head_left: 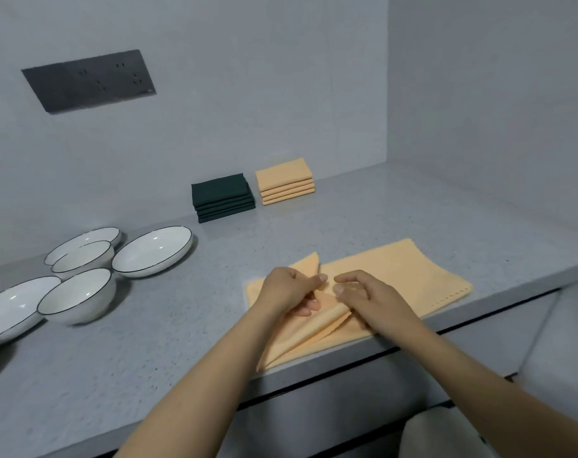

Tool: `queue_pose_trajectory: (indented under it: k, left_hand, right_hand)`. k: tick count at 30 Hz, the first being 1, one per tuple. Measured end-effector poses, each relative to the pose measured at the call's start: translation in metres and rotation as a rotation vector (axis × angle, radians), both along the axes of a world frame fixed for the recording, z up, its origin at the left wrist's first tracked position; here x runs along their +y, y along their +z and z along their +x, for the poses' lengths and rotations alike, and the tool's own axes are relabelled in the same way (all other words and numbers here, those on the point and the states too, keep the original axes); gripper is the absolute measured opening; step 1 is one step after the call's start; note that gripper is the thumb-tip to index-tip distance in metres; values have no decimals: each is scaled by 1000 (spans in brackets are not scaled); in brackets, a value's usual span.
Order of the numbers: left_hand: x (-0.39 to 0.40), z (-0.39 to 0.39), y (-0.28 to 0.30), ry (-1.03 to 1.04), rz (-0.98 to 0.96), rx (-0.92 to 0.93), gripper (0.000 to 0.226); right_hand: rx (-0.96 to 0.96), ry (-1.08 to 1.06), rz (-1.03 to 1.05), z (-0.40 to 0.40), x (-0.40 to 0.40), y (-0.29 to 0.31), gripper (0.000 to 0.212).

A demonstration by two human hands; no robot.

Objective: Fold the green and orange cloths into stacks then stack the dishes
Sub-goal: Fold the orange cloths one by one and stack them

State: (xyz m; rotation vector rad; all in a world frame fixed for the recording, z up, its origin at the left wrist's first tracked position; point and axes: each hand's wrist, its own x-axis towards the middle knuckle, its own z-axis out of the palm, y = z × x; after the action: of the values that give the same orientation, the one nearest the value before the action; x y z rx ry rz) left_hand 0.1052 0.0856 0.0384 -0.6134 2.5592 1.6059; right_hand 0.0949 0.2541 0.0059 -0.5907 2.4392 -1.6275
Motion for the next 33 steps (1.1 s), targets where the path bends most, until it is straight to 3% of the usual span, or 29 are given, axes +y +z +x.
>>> queue_pose_trajectory:
  k: [3,7,9,12,23,33]
  left_hand:
    - [0,2,0,6,19,88,40]
    - [-17,9,-10,-7,-510,343,19]
    - [-26,11,-19,-106,-703,333,25]
    - [-34,14,-30,-273,-831,215,43]
    - [-35,12,-48,-385,-961,65,52]
    - [-45,32,-27,-143,-1072,183,38]
  right_hand:
    - [56,25,104,1,-1,-3,25]
    - [115,56,139,2,3,-5,29]
    - [142,78,144,2,4,-7,28]
    - [170,102,158,3,5,-9,27]
    - [388,73,368,13,1,-18,21]
    - [468,71,514,-35,7,-10,21]
